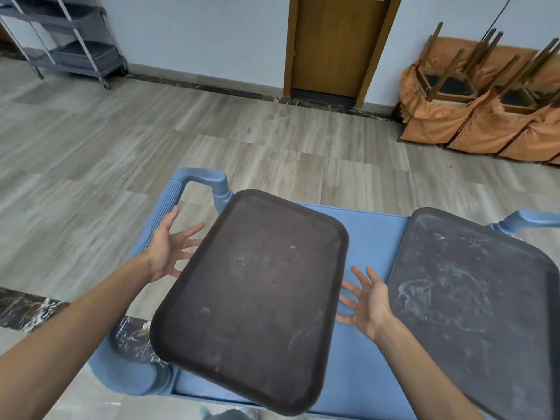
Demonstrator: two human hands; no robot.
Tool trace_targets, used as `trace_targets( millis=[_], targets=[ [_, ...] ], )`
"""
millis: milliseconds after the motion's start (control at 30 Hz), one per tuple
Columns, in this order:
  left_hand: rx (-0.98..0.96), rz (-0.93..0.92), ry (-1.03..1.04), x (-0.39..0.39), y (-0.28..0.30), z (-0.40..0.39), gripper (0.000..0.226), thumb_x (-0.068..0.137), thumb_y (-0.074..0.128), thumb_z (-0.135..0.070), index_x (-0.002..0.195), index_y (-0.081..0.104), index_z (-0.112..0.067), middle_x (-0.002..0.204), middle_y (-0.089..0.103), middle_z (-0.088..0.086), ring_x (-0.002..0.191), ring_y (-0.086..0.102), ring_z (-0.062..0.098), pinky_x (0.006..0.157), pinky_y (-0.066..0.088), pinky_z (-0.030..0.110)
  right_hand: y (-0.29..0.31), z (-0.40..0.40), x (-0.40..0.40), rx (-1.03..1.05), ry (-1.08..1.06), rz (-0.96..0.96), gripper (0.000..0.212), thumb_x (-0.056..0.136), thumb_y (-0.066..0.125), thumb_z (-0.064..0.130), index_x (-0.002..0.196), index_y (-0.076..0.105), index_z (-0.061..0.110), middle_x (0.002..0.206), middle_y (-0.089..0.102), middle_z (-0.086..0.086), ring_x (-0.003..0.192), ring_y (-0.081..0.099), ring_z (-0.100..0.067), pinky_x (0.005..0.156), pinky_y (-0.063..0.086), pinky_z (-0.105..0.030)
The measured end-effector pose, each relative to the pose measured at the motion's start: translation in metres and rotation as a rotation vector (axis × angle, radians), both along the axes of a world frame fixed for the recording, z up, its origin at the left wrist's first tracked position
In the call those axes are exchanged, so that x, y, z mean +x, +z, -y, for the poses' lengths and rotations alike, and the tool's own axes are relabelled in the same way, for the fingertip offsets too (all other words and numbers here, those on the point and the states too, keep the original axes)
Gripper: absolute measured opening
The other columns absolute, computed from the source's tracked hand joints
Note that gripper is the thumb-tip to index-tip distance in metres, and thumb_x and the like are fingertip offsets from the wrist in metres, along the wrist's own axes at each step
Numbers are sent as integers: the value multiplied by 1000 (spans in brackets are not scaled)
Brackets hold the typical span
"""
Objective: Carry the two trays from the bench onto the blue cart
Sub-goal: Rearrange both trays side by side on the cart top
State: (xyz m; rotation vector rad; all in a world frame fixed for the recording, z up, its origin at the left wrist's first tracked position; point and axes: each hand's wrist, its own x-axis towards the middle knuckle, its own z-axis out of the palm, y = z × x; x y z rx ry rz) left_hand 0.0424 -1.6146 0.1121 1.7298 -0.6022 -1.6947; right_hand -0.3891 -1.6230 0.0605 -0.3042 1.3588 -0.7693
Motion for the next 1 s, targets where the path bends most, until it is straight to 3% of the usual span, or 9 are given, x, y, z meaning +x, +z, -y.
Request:
trace_targets(
  millis=[100,200,300,433,567,700,800,900,1000],
  targets=[
    [6,-36,12,-1,-3,-3,98,67,20,-99,137,59,-42,140,59,4,127,52,37,103,26,78,4,4,-4,-9,19,-16,54,95,34,71,138,57,48,135,62,-4,121,60,-31,89,49,-68],
    [-5,-122,60,-5,-6,-13,99,64,24,-99,131,65,-39,138,61,9,113,61,33,91,44,68,11,11,-15,-17,33,-34,55,95,31,75,137,58,52,136,62,-3,121,60,-30,89,48,-66],
    [-30,-195,103,-15,-9,-25,101,60,28,-101,126,70,-38,139,60,11,105,62,31,87,49,64,18,19,-27,-30,67,-53,56,95,28,75,138,55,53,139,60,-3,123,59,-30,92,47,-67],
    [-28,-206,133,-33,-16,-39,103,59,27,-102,128,68,-39,141,60,9,110,61,32,96,41,69,23,31,-37,-36,125,-78,57,95,26,76,140,53,54,141,59,-2,123,58,-30,90,48,-66],
    [1,-188,151,-47,-24,-46,104,59,23,-101,135,62,-41,148,52,9,135,46,37,111,20,75,20,36,-40,-26,150,-71,58,94,27,77,141,51,55,142,58,-2,125,56,-31,93,46,-68],
    [-8,-178,162,-53,-25,-51,100,61,24,-100,132,64,-43,154,46,9,145,34,35,115,13,73,16,37,-45,-34,152,-44,58,95,27,75,144,50,52,142,57,-4,124,57,-30,97,43,-70],
    [-32,-178,138,-60,-20,-57,90,74,21,-93,138,58,-42,161,37,8,151,24,29,116,8,67,14,35,-44,-58,153,-55,56,99,31,68,148,48,45,144,56,-5,128,55,-30,101,41,-69],
    [-108,-28,41,-81,-15,-66,68,93,26,-73,145,51,-37,166,28,0,152,20,14,120,10,54,13,21,-32,-139,196,-227,46,103,39,54,142,52,33,145,56,-2,124,57,-19,97,48,-53],
    [-294,420,-197,-105,-28,-92,44,103,49,-42,145,53,-28,163,34,-1,145,28,6,119,16,31,4,-19,-18,-417,381,-690,45,105,49,40,146,51,22,152,53,0,132,52,-16,114,39,-44]
  ],
)
